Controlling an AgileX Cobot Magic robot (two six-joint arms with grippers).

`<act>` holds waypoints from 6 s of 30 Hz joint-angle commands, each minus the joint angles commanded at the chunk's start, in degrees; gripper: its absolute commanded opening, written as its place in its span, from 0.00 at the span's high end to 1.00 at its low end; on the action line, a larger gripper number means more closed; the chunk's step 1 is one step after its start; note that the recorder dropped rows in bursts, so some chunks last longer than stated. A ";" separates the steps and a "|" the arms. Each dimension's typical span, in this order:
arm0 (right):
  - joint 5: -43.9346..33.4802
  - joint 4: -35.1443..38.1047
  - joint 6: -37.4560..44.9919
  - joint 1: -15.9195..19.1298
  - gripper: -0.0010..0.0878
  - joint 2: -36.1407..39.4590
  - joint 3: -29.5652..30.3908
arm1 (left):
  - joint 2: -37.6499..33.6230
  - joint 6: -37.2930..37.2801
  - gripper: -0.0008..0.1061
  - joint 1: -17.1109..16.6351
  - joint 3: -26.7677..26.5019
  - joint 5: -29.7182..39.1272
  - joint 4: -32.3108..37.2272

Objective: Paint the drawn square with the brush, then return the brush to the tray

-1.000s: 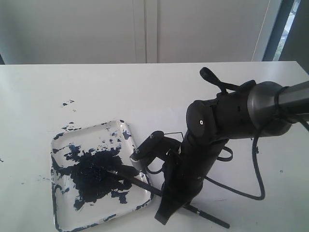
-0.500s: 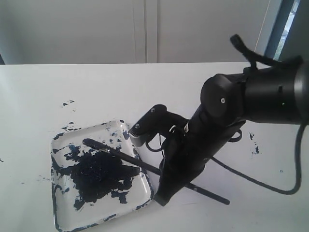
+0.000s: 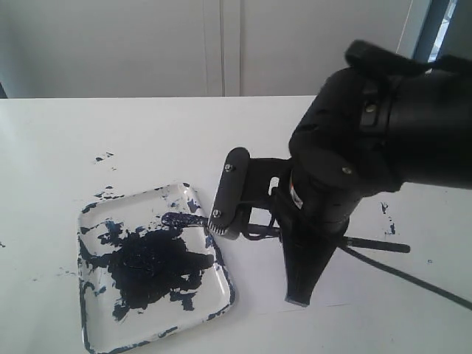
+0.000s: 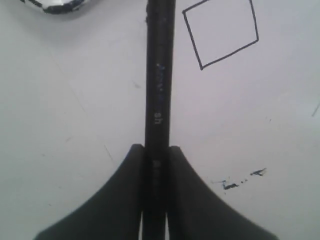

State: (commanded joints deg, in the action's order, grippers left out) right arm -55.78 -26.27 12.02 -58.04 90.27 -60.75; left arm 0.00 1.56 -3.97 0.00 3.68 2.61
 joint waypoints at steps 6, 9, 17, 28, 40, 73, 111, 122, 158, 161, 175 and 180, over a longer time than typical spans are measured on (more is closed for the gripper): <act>-0.47 -2.10 -0.79 -2.02 0.99 4.66 0.00 | 0.00 0.00 0.41 0.00 0.00 0.00 0.00; -0.26 -2.47 -1.86 -2.64 0.99 6.47 0.00 | 0.00 0.00 0.41 0.00 0.00 0.00 0.00; 1.86 -2.11 -1.95 -4.20 0.99 8.11 0.00 | 0.00 0.00 0.41 0.00 0.00 0.00 0.00; 2.18 -10.49 -10.65 -4.18 0.99 10.62 -0.04 | 0.00 0.00 0.41 0.00 0.00 0.00 0.00; 3.64 -11.80 -13.73 -4.18 0.99 7.50 -1.59 | 0.00 0.00 0.41 0.00 0.00 0.00 0.00; -9.53 -16.57 -18.23 -4.18 0.99 -0.02 -2.51 | 0.00 -0.48 0.41 0.00 0.00 -3.02 0.00; -14.18 -17.92 -21.21 -4.18 0.99 -0.02 -2.51 | -21.92 -39.01 0.41 24.74 -0.06 -29.53 24.15; -14.18 -18.01 -22.73 -4.18 0.99 -0.02 -2.51 | -54.61 -40.77 0.41 24.74 -13.51 -42.16 32.95; -14.18 -17.80 -25.26 -4.18 0.99 -0.02 -2.51 | -93.00 -56.90 0.41 34.69 -40.65 -53.60 62.12; -14.18 -17.80 -25.26 -4.18 0.99 -0.02 -2.51 | -93.00 -57.10 0.41 34.69 -40.65 -53.69 65.00; -14.18 -18.45 -25.26 -3.54 0.99 -0.02 -2.51 | -93.37 -65.86 0.99 34.69 -41.04 -44.30 67.10; -14.18 -18.45 -25.26 -1.13 0.99 -0.02 -2.51 | -93.45 -66.04 0.99 36.24 -44.55 -36.87 69.33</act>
State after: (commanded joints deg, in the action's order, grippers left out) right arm -69.96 -44.73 -13.24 -59.17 90.25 -63.27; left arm -93.45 -64.48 32.28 -44.55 -33.19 71.94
